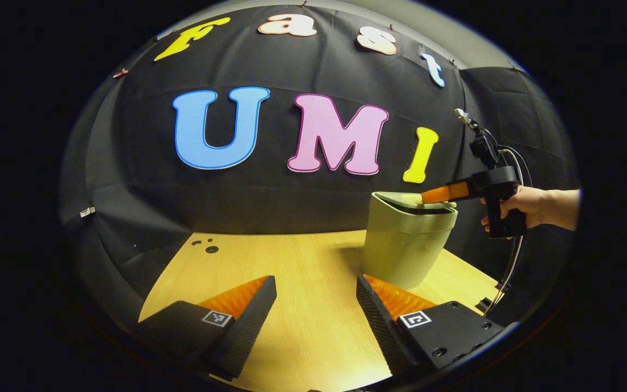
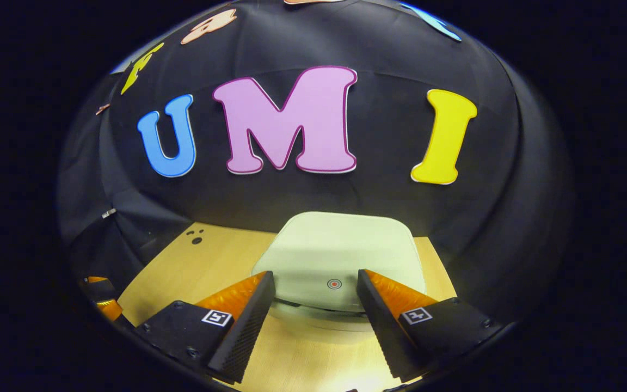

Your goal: Press the lid of the desktop garbage bin to open it, pick up the crumpled paper on the desktop and throw it into the bin, then pick up the pop can on the desktop and drop it into the bin, and finally close the garbage bin lid.

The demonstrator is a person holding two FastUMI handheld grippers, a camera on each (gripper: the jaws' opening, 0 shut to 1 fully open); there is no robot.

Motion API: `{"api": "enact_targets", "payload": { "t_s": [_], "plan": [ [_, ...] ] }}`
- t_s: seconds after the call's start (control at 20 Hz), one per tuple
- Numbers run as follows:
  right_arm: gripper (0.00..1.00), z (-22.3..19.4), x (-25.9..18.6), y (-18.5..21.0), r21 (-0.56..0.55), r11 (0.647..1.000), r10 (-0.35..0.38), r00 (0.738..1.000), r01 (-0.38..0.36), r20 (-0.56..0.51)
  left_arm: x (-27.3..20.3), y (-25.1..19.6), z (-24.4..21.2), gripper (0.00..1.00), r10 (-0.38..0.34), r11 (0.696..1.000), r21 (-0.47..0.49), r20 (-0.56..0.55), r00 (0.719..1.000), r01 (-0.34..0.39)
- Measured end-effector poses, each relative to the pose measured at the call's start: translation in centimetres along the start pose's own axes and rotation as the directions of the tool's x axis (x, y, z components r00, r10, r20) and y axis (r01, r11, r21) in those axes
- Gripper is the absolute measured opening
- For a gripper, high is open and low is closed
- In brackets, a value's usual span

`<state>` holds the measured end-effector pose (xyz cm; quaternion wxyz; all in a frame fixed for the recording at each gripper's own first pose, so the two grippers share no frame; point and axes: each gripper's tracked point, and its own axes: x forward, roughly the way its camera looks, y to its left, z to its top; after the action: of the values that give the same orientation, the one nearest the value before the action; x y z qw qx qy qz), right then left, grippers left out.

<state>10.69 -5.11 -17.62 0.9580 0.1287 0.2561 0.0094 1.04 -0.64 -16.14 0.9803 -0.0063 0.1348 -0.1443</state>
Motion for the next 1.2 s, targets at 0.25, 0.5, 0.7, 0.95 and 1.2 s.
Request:
{"api": "enact_targets", "payload": {
  "t_s": [0.25,0.5,0.7,0.95,1.2],
  "plan": [
    [0.98,-2.1,0.4,-0.2,0.002,1.000,-0.007,0.997,0.007,-0.071,0.5,0.4,0.7,0.96,-0.004,1.000,0.014,0.006,1.000,0.004],
    [0.99,-3.4,1.2,-0.3,-0.081,0.996,-0.036,0.992,0.026,-0.118,1.1,0.5,0.9,0.96,-0.007,1.000,0.016,0.010,1.000,0.007],
    [1.00,-3.7,1.3,-0.2,-0.041,0.999,0.000,0.990,-0.006,-0.139,1.4,0.2,0.6,0.96,-0.018,1.000,-0.009,0.006,1.000,0.018],
    [0.97,-1.6,0.9,-0.1,-0.022,1.000,-0.003,0.998,0.002,-0.056,1.4,0.5,1.2,0.96,-0.009,1.000,-0.007,0.017,1.000,0.009],
    [0.98,0.2,-1.9,1.6,-0.017,0.999,0.037,0.998,-0.037,0.048,1.4,0.6,1.4,0.96,0.000,1.000,-0.001,0.015,1.000,0.000]
  ]
}}
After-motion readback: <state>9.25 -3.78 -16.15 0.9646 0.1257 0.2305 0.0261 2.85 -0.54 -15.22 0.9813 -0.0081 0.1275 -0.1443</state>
